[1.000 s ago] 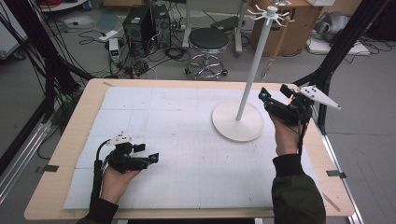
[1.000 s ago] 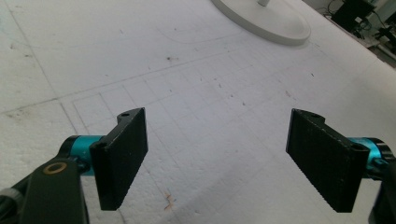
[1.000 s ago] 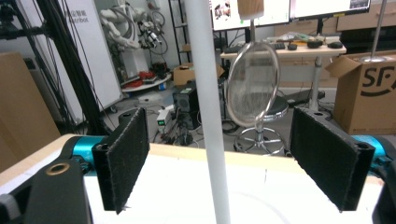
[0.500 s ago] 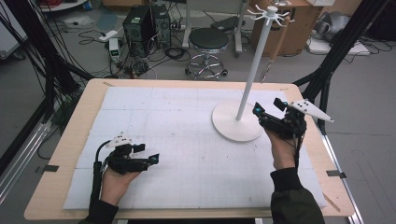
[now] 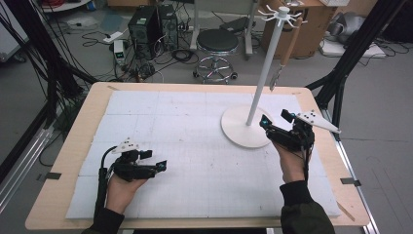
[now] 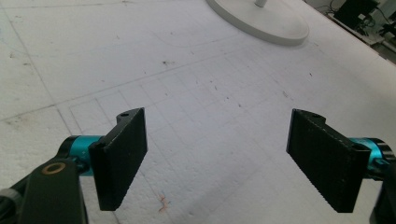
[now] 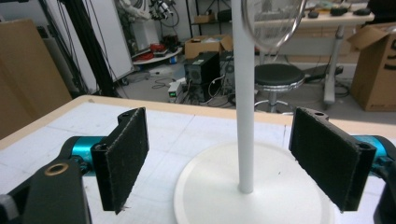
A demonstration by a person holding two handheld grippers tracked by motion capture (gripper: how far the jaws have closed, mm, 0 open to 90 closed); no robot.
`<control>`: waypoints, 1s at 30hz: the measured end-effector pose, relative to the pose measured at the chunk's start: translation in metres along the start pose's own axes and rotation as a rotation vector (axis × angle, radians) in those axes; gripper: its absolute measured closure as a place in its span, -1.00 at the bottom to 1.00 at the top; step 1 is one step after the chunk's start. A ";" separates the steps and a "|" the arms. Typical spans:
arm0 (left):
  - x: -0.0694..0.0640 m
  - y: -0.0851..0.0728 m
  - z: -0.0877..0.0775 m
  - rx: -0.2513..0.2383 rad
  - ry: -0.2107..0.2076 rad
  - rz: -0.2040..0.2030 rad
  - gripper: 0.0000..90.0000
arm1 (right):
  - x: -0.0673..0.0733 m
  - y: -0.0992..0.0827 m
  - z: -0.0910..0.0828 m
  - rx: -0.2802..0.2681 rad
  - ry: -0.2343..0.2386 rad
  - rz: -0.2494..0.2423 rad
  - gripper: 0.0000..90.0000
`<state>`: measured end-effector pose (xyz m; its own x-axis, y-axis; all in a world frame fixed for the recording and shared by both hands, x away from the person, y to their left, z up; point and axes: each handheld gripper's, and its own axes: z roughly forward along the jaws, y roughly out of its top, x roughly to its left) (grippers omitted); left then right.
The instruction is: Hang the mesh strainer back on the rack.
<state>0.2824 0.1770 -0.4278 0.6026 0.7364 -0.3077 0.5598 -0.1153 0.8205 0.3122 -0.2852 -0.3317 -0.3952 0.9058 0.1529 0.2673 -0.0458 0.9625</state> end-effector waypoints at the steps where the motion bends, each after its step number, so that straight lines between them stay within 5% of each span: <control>1: 0.000 0.000 0.000 -0.002 -0.001 -0.002 -0.54 | 0.000 -0.002 0.000 0.005 0.000 -0.002 -0.58; 22: -0.004 -0.001 0.000 -0.040 -0.024 0.025 -0.56 | 0.011 -0.065 -0.008 0.161 0.106 -0.062 -0.66; 30: -0.007 -0.006 -0.001 -0.069 -0.044 0.034 -0.57 | 0.008 -0.088 -0.009 0.207 0.139 -0.032 -0.67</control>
<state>0.2740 0.1732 -0.4297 0.6460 0.7025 -0.2987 0.4989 -0.0924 0.8617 0.2775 -0.2777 -0.4131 -0.5193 0.8382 0.1664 0.4212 0.0816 0.9033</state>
